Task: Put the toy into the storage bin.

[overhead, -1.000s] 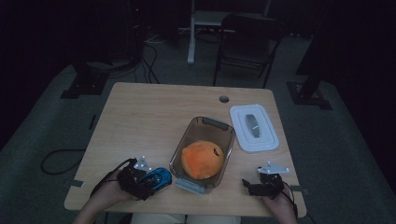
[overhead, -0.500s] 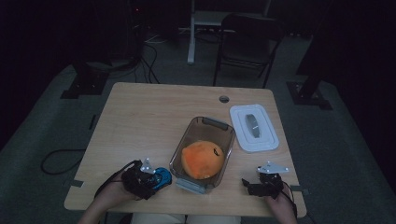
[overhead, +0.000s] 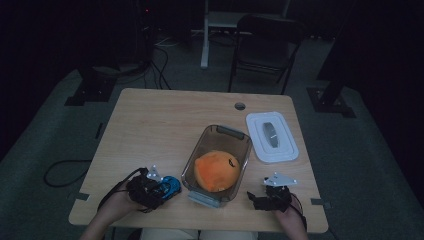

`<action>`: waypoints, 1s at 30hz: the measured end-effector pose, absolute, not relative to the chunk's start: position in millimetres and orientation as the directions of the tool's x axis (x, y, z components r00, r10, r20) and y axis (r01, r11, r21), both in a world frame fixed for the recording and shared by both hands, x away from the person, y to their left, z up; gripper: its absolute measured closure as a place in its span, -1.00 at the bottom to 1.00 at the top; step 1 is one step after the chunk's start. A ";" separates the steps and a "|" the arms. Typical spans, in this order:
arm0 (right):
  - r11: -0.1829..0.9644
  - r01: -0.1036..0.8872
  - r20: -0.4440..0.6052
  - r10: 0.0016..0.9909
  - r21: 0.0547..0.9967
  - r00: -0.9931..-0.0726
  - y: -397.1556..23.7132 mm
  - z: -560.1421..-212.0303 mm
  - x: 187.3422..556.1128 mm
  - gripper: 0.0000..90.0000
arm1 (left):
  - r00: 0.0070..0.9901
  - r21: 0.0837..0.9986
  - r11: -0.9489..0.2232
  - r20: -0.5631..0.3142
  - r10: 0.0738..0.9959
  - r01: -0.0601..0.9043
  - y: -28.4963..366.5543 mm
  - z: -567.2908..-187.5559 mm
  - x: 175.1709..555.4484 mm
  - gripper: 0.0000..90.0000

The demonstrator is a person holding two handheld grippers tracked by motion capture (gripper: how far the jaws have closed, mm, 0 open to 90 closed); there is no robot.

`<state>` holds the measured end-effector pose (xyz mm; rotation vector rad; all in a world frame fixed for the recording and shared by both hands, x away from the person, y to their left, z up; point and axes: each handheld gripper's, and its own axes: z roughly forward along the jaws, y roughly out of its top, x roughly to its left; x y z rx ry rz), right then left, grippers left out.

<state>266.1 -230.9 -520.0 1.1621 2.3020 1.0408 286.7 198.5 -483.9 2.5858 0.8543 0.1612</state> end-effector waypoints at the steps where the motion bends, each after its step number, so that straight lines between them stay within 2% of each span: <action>1: 0.391 0.534 0.016 0.796 0.750 -0.605 -227.6 -519.0 266.5 -0.73 | 0.805 0.417 -0.726 -0.026 0.592 0.547 199.3 -483.7 287.5 -0.36; 14: 0.427 0.492 0.034 0.729 0.759 -0.684 -186.9 -515.1 264.2 -0.73 | 0.790 0.457 -0.697 -0.022 0.612 0.553 209.4 -462.4 289.0 -0.36; 30: 0.441 0.469 0.018 0.713 0.765 -0.701 -141.6 -512.9 268.7 -0.73 | 0.735 0.468 -0.643 -0.021 0.678 0.606 236.5 -452.6 297.5 -0.36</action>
